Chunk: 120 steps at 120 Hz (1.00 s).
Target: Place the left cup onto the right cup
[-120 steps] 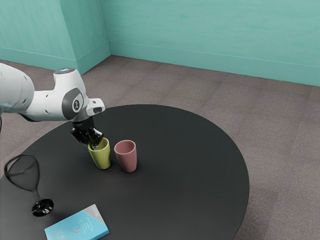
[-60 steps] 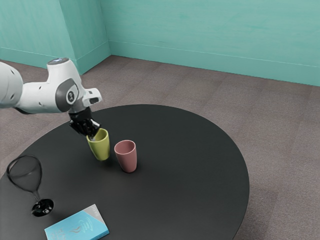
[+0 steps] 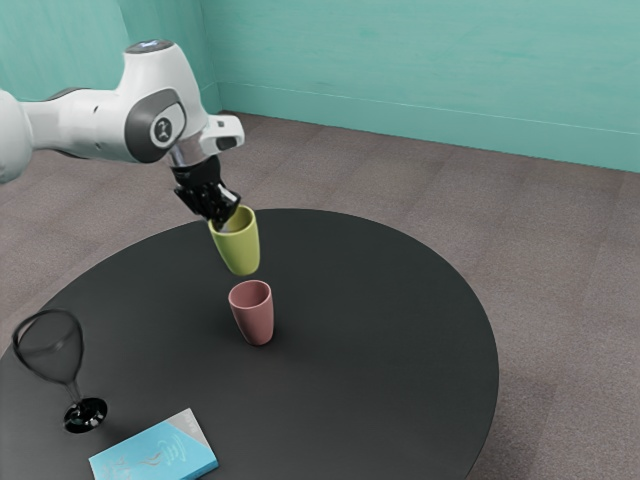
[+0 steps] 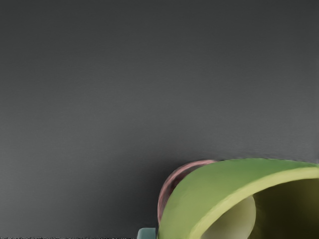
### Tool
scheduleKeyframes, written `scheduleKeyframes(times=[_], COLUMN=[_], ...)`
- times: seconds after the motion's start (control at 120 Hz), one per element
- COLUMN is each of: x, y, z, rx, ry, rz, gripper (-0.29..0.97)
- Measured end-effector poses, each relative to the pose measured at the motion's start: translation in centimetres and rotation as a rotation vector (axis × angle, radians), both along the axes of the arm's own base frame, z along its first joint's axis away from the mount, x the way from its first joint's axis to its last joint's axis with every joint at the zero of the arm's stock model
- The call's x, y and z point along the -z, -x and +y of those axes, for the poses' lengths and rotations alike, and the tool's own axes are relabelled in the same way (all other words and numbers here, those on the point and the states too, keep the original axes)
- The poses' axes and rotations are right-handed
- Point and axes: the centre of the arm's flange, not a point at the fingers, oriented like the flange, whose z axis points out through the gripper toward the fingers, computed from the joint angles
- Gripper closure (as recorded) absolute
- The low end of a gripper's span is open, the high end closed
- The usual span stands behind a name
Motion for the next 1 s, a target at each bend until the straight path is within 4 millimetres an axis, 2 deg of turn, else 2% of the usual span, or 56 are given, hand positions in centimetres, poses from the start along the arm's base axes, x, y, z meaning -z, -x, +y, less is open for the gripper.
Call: scheduleKeyframes(times=[0.475, 0.867, 1.0], x=[4.3, 6.1, 7.1], y=[0.0, -0.4, -0.2], z=[0.2, -0.3, 0.1], rx=[-0.08, -0.118, -0.136], ry=[0.032, 0.053, 0.057], rz=[0.094, 0.116, 0.133], gripper=[0.78, 0.78, 0.78])
